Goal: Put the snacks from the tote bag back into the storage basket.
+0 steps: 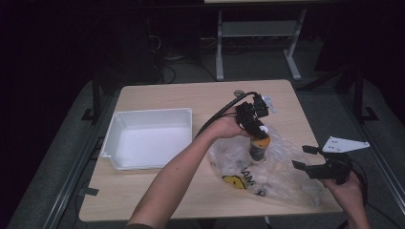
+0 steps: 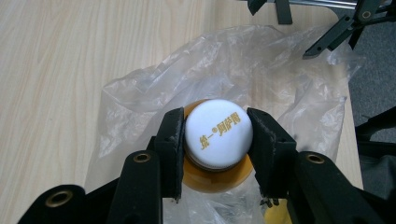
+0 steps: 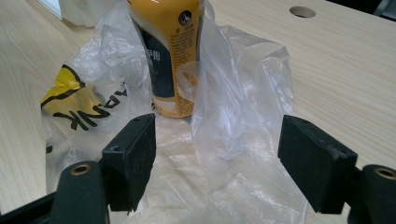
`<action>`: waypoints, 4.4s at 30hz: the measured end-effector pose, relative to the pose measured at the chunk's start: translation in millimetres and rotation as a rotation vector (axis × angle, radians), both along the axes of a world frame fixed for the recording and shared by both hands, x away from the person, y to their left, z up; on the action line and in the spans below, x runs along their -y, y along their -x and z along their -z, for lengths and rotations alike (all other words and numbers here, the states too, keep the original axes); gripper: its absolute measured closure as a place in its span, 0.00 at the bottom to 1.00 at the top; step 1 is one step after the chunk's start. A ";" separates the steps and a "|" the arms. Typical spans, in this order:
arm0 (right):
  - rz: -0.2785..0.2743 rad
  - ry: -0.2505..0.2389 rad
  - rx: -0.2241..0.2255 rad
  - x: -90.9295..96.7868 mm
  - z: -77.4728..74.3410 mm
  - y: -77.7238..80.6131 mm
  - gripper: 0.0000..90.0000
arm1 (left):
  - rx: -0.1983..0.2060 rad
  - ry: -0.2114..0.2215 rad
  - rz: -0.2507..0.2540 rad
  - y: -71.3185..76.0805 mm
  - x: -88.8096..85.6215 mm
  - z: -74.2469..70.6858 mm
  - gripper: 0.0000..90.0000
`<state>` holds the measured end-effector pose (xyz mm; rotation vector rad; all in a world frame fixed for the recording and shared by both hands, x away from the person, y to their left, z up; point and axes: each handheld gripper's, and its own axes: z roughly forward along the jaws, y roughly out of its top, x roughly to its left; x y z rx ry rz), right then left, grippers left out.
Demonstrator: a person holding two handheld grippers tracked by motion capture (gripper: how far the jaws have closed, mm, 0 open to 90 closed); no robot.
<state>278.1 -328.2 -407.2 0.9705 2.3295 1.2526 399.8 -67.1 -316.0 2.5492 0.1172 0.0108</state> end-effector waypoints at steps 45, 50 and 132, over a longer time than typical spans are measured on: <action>0.098 -0.036 0.018 19.3 7.0 2.4 0.30 | 0.081 -0.022 -0.010 22.0 -8.1 -75.5 0.66; 0.106 -0.035 0.026 18.0 6.5 2.7 0.29 | 0.096 -0.024 -0.016 26.5 -18.1 -87.3 0.66; 0.132 -0.060 0.022 2.9 10.3 3.7 0.22 | 0.133 -0.073 -0.310 21.5 -212.2 -126.5 0.66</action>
